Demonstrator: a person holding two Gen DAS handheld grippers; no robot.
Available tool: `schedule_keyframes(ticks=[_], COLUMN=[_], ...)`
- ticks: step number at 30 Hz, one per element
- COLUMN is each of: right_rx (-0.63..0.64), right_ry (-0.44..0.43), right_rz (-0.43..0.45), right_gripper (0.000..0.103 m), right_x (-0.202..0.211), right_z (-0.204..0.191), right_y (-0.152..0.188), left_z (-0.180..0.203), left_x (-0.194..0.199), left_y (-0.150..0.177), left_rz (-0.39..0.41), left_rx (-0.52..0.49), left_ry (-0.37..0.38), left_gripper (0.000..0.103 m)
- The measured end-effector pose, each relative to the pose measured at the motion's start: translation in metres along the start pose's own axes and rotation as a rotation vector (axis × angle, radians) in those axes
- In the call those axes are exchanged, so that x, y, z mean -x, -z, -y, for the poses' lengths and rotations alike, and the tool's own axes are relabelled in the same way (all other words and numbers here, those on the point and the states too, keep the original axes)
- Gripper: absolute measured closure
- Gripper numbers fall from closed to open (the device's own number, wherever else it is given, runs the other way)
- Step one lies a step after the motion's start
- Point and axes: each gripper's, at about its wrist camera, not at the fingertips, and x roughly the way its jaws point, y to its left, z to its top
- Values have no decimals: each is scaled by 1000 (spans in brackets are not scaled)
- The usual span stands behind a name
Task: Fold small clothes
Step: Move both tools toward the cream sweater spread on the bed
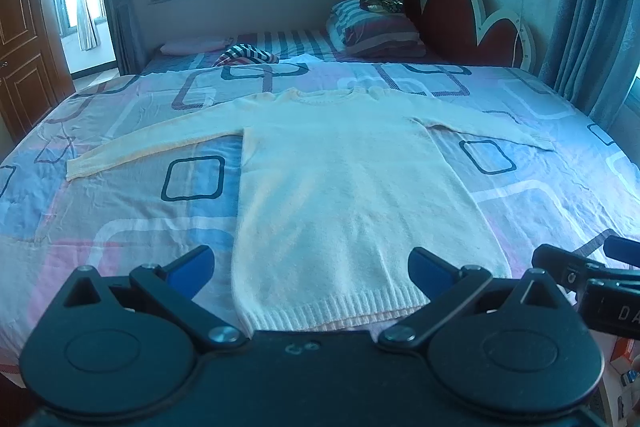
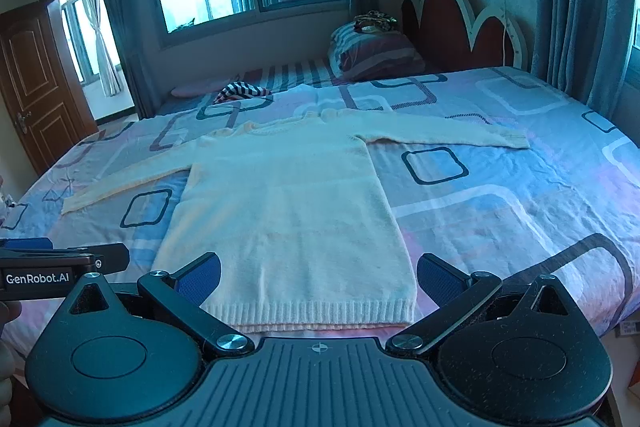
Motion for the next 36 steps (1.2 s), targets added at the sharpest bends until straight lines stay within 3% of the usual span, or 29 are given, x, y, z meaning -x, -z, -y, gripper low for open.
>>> schedule_keyframes(ticks=[18,36], right_rx=[4,-35], right_ry=[23,54], right_rz=[-11,5], right_gripper=[0,0], right_x=[-34,-124], right_z=[15,74], right_y=[-18,-83], left_z=[-4,9], left_x=[-36,-125], left_y=[-21,-81], left_rz=[-29,-35], left_rx=[21,73], left_ry=[-14,-6], left_gripper=[1,1])
